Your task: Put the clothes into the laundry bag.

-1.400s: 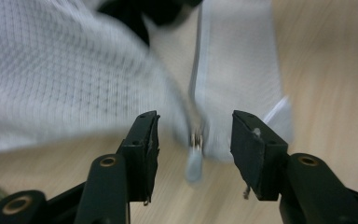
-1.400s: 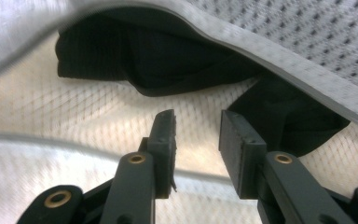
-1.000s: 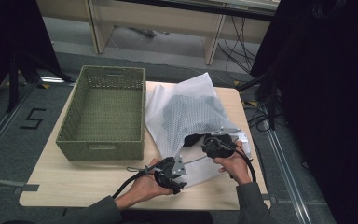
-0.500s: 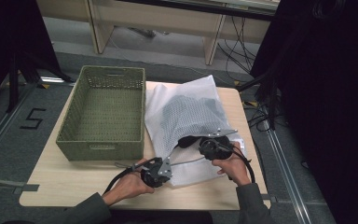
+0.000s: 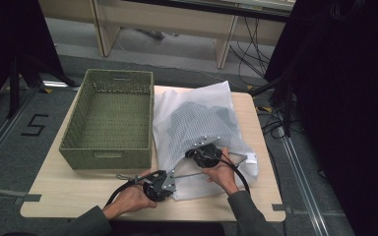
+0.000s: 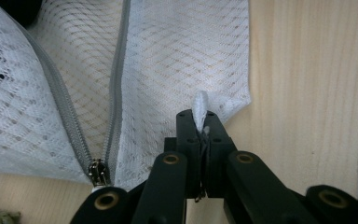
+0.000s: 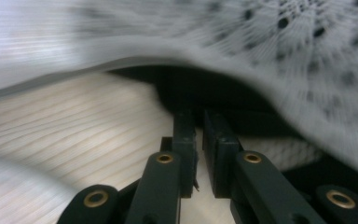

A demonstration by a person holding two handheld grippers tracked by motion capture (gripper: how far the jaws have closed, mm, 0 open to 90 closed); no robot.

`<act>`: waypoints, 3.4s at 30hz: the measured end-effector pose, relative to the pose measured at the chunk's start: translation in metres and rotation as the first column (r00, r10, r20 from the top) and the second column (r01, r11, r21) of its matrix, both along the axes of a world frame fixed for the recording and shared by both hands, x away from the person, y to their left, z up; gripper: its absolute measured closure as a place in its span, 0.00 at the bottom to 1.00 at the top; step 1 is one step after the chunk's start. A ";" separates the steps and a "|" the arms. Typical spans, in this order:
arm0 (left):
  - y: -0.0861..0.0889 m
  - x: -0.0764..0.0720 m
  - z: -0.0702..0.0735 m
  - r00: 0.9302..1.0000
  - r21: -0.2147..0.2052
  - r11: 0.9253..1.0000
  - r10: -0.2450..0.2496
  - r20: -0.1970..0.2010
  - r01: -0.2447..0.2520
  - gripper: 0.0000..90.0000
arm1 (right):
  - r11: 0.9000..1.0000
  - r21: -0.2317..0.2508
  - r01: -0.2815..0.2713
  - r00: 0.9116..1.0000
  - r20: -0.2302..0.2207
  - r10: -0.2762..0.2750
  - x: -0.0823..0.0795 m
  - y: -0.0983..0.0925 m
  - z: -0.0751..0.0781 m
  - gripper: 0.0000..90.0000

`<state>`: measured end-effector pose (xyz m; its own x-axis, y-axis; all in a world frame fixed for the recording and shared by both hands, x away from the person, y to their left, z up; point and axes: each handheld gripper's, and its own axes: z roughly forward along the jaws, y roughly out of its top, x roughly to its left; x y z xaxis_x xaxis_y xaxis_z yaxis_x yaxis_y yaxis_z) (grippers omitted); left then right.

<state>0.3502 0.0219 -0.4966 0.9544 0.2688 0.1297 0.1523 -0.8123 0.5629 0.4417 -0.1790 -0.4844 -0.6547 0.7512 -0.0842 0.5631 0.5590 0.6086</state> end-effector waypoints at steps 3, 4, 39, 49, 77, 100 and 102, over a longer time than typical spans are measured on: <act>0.000 0.000 0.001 1.000 0.008 1.000 -0.009 0.006 0.009 0.98 | 0.997 -0.059 0.049 0.997 0.058 -0.046 0.030 0.007 -0.015 0.96; 0.001 0.000 0.000 1.000 0.007 1.000 -0.008 0.005 0.008 0.98 | 0.996 -0.051 0.072 0.996 0.053 -0.069 0.036 0.008 -0.017 0.96; 0.002 0.000 0.000 1.000 -0.001 1.000 0.006 -0.007 -0.006 0.95 | 0.914 -0.179 0.363 0.930 0.017 -0.366 -0.015 -0.138 0.040 0.62; 0.003 0.000 0.000 1.000 -0.001 1.000 0.001 -0.002 -0.001 0.96 | 0.903 -0.036 0.428 0.900 -0.075 -0.429 -0.023 -0.190 0.028 0.82; 0.017 0.001 0.004 1.000 0.007 1.000 0.028 -0.007 -0.028 0.90 | 0.919 -0.047 0.391 0.905 -0.159 -0.394 -0.061 -0.210 0.014 0.84; 0.080 -0.022 0.041 0.968 -0.247 0.938 0.250 -0.004 -0.244 0.37 | 0.908 0.198 0.368 0.926 0.006 -0.377 -0.082 -0.165 0.046 0.48; 0.085 -0.023 0.043 0.964 -0.254 0.932 0.266 -0.004 -0.258 0.37 | 0.916 0.201 0.346 0.933 0.026 -0.358 -0.082 -0.164 0.045 0.47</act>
<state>0.3274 0.1068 -0.4538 0.8425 0.5360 0.0532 0.3205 -0.5783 0.7503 0.3597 -0.3427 -0.4395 -0.3427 0.9381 0.0510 0.6605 0.2020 0.7231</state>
